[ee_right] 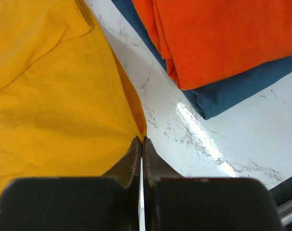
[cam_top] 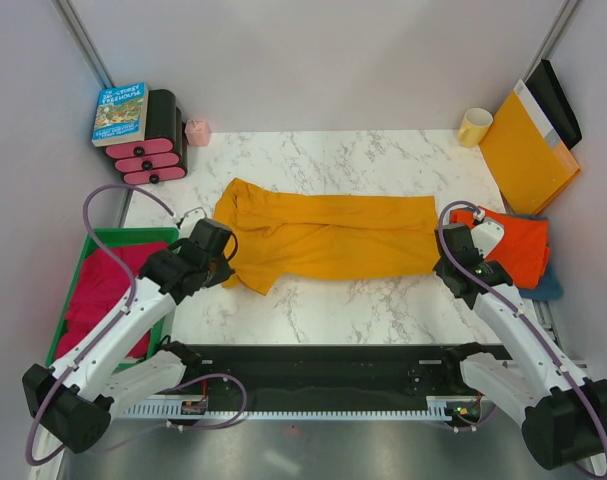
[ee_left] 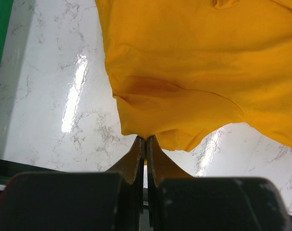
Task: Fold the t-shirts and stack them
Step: Fold the other side of the tshirt into a rectangle
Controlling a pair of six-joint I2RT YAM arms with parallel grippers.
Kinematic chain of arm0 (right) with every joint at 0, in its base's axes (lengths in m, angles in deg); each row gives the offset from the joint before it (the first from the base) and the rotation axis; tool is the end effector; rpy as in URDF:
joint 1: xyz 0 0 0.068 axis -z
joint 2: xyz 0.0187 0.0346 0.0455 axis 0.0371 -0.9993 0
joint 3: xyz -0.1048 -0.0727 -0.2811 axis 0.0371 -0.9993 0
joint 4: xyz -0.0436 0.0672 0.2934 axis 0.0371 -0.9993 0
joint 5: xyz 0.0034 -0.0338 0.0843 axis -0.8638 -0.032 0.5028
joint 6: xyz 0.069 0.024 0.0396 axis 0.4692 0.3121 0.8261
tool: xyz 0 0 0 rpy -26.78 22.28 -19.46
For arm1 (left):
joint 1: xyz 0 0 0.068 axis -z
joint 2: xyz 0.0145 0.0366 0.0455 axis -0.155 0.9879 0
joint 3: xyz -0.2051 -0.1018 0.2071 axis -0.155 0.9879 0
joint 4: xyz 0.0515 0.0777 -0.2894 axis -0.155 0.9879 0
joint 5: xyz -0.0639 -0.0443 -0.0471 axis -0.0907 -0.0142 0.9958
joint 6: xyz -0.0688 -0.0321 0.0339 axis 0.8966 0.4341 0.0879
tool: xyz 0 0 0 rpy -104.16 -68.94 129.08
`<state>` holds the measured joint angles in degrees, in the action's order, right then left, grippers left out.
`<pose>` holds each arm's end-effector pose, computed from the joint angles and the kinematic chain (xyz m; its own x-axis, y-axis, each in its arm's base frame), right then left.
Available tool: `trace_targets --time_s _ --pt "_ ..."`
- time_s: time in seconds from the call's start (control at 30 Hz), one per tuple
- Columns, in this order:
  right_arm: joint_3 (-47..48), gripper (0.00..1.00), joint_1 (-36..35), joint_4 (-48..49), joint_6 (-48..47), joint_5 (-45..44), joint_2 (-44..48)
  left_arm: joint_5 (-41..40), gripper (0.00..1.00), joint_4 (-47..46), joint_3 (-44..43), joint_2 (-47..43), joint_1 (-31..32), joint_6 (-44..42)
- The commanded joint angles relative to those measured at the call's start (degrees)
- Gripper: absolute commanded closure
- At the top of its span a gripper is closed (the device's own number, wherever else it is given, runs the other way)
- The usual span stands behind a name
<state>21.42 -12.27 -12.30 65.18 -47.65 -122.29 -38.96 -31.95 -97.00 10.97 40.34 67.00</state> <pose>0.2195 0.0183 0.2300 -0.5006 0.4927 -0.7118 0.5997 0.7903 0.1254 0.1982 -0.0890 0.2829 -0.7053 -0.3766 -0.6006 -0.3257 0.9246 -0.1974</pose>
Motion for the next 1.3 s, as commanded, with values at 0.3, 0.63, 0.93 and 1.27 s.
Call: trace_targets --time_s 0.3,0.63,0.93,1.27 --pt "10.1 1.00 0.2 3.1 -3.4 -3.0 -5.7 -1.6 0.98 -10.5 -15.5 12.2 -6.5 -12.2" --pt "14.2 1.00 1.1 7.3 -6.0 -4.6 -14.3 -2.9 0.98 -14.7 -21.9 21.7 -8.5 -18.6" --pt "20.9 1.00 2.5 10.1 -6.3 -5.7 -26.5 -2.2 0.98 -16.8 -32.9 34.6 -10.5 -20.5" --pt "28.3 1.00 5.1 13.4 -5.7 -5.0 -39.2 0.2 0.98 -16.9 -42.5 47.2 -12.1 -22.1"
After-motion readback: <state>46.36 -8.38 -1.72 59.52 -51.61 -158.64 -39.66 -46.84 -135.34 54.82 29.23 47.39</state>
